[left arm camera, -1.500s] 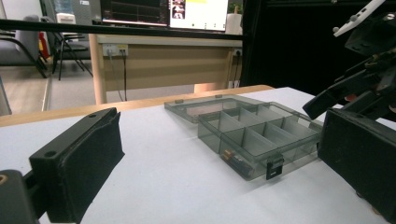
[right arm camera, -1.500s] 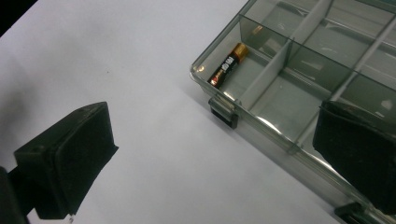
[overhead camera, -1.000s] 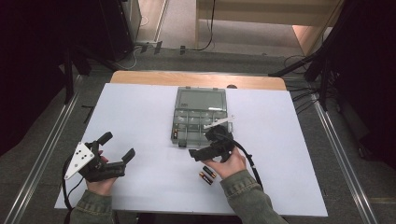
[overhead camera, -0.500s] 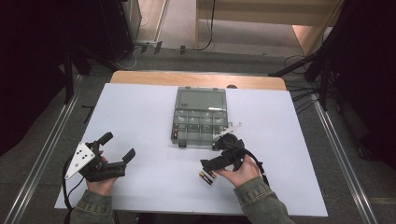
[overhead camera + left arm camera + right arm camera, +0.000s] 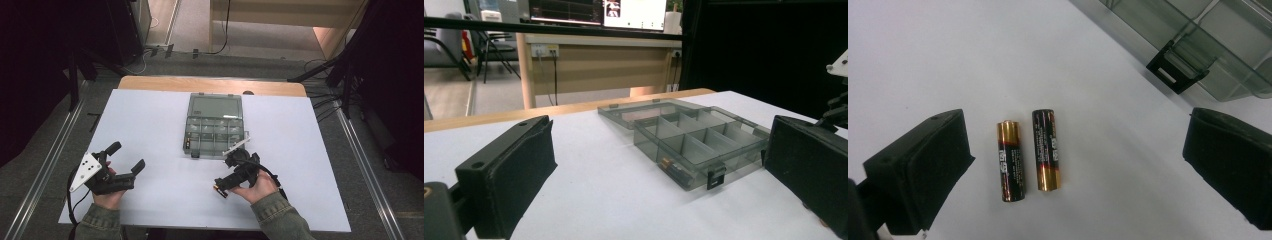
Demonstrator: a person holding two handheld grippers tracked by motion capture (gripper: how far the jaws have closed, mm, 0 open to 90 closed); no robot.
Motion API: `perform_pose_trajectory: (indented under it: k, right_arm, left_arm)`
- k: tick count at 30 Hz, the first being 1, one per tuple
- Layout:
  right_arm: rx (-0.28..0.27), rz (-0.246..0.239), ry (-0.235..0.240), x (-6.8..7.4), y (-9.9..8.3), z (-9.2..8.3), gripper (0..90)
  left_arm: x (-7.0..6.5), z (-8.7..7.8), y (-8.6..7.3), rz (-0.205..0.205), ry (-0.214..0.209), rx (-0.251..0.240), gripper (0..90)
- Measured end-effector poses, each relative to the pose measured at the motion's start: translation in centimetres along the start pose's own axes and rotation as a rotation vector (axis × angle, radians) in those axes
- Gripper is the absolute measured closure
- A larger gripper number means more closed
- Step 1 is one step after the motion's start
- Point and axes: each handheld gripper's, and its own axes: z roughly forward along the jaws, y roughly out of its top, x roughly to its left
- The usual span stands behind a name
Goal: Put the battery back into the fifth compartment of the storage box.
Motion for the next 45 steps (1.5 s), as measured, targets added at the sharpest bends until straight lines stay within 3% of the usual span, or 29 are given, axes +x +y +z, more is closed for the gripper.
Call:
perform_pose_trajectory:
  k: [6,14,17,29,33,36,38,40,45]
  right_arm:
    - [0.045,-0.022,0.007,-0.5,-0.1,0.1,3.1]
    - [0.093,-0.056,-0.02,-0.7,-0.4,0.9,7.0]
    - [0.107,-0.078,-0.026,-0.3,-0.4,1.1,14.3]
    - [0.157,-0.109,-0.047,0.6,-0.2,2.0,29.5]
    - [0.173,-0.144,-0.052,1.0,-0.1,2.5,36.8]
    - [0.171,-0.182,-0.043,1.3,0.0,2.7,48.4]
    - [0.17,-0.182,-0.047,1.3,0.0,2.6,51.1]
    - [0.169,-0.17,-0.053,1.5,0.1,2.5,60.9]
    - [0.185,-0.188,-0.061,1.6,0.2,2.6,69.2]
  left_arm:
    - [0.0,0.1,0.0,-0.003,-0.005,0.005,0.0]
    - [-0.1,0.0,0.0,-0.001,-0.01,0.001,0.0]
    - [-0.1,0.0,0.0,0.0,-0.009,0.002,0.0]
    - [0.0,0.1,0.0,0.001,-0.004,0.011,0.0]
    - [0.0,0.1,-0.1,0.001,0.0,0.017,0.0]
    - [0.0,0.1,-0.1,0.003,0.002,0.017,0.0]
    - [0.0,0.2,-0.1,0.004,0.001,0.017,0.0]
    - [0.0,0.1,-0.1,0.004,0.002,0.017,0.0]
    - [0.0,0.1,-0.1,0.002,0.002,0.017,0.0]
